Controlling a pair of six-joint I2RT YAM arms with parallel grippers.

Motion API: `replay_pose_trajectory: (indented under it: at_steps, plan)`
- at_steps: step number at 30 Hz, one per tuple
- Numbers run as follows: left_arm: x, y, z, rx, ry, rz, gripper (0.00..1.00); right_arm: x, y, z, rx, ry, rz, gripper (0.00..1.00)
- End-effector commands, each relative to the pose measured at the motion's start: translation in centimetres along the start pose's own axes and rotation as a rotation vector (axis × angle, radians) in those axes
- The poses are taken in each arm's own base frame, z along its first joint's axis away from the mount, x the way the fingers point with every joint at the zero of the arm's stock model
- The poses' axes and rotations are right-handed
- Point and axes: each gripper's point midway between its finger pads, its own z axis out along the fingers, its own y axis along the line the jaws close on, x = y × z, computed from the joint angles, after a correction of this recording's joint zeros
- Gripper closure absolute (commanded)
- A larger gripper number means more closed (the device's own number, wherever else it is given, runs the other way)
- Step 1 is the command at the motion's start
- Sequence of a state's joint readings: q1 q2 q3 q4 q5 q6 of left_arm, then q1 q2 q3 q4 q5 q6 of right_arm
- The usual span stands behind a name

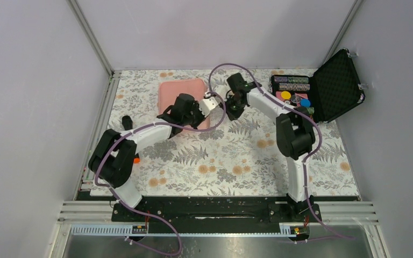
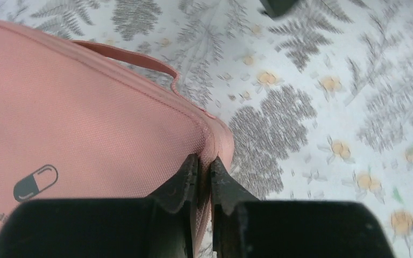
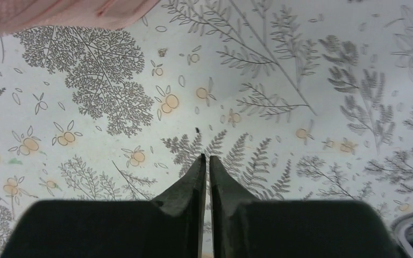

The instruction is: Organize the medicine kit

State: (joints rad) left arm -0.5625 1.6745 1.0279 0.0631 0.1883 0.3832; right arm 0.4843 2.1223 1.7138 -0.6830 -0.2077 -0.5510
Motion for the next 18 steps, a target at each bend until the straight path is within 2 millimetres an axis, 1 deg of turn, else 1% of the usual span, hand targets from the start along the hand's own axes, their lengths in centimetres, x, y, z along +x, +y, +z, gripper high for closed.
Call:
replay_pose_trajectory:
  at_steps: [1, 3, 6, 7, 8, 10, 12, 15, 18]
  plan:
    - [1.8, -7.3, -4.0, 0.414, 0.067, 0.099, 1.00, -5.0, -1.7, -7.3, 0.004, -0.265, 0.081, 0.73]
    - [2.9, -9.0, -5.8, 0.534, 0.094, 0.177, 1.00, -5.9, -2.2, -8.6, 0.039, -0.369, 0.079, 0.56]
    - [4.9, -11.5, -8.9, 0.730, 0.107, 0.312, 1.00, -7.2, -2.9, -10.4, 0.090, -0.547, 0.070, 0.28]
    - [5.6, -12.4, -10.0, 0.792, 0.119, 0.329, 1.00, -7.3, -2.6, -10.6, 0.084, -0.581, 0.063, 0.19]
    - [6.2, -13.1, -11.1, 0.849, 0.121, 0.355, 1.00, -7.4, -2.2, -10.6, 0.066, -0.594, 0.051, 0.15]
    - [6.9, -14.3, -13.1, 0.920, 0.129, 0.362, 1.00, -7.5, -1.6, -10.3, 0.014, -0.577, 0.029, 0.10]
    - [7.2, -15.0, -14.4, 0.951, 0.123, 0.367, 1.00, -6.9, -0.7, -9.3, -0.050, -0.541, -0.032, 0.09]
    - [7.7, -15.0, -15.3, 0.946, 0.141, 0.374, 1.00, -5.6, 0.6, -8.2, -0.120, -0.503, -0.183, 0.12]
    - [7.8, -14.5, -15.3, 0.919, 0.157, 0.391, 1.00, -4.4, 1.0, -7.0, -0.147, -0.467, -0.321, 0.19]
